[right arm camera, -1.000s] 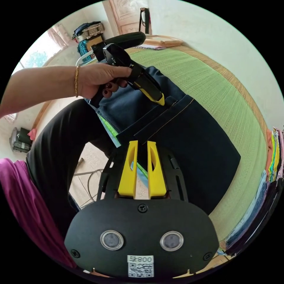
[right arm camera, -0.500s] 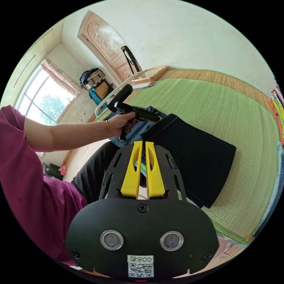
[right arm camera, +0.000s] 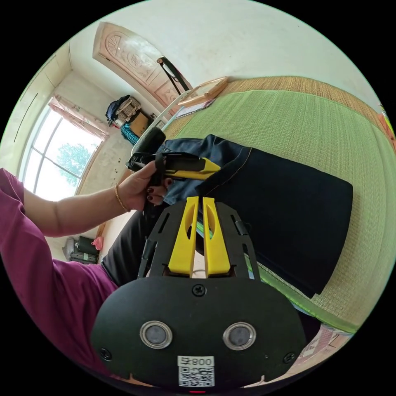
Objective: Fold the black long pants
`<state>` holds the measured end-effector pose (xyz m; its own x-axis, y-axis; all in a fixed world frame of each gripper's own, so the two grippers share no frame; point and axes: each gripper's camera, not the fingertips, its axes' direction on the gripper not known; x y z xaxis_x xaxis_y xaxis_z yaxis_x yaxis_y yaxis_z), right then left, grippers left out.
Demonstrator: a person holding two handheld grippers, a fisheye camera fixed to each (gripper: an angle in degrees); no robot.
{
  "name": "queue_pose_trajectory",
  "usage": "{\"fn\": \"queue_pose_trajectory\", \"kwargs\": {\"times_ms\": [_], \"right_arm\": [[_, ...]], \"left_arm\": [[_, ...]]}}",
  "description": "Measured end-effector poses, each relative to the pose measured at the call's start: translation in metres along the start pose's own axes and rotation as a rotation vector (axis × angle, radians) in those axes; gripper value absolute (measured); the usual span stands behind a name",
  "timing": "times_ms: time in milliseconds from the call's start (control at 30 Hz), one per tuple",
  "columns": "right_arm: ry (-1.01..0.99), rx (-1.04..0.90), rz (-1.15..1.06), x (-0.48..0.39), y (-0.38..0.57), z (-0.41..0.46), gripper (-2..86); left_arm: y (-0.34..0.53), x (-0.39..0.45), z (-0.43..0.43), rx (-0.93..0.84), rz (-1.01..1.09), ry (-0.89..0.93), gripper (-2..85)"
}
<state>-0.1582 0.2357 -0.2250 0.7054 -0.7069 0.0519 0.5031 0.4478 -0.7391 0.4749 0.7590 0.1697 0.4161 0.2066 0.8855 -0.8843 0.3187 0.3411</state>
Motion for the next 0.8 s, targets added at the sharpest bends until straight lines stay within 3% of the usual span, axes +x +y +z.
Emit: {"fn": "queue_pose_trajectory", "kwargs": {"times_ms": [133, 433, 600, 800], "right_arm": [[0.035, -0.016, -0.032, -0.009, 0.0, 0.01, 1.9], [-0.004, -0.019, 0.011, 0.006, 0.018, 0.025, 2.3], [-0.012, -0.092, 0.032, 0.019, 0.023, 0.055, 2.6], [0.006, -0.125, 0.031, 0.018, 0.033, 0.082, 2.9]], "left_arm": [[0.015, -0.007, 0.004, -0.018, -0.027, 0.115, 1.7], [0.024, 0.0, -0.01, -0.008, -0.024, -0.023, 0.0], [0.034, 0.013, -0.011, 0.062, -0.016, 0.005, 0.0], [0.034, 0.047, 0.016, -0.055, 0.064, -0.078, 0.0]]}}
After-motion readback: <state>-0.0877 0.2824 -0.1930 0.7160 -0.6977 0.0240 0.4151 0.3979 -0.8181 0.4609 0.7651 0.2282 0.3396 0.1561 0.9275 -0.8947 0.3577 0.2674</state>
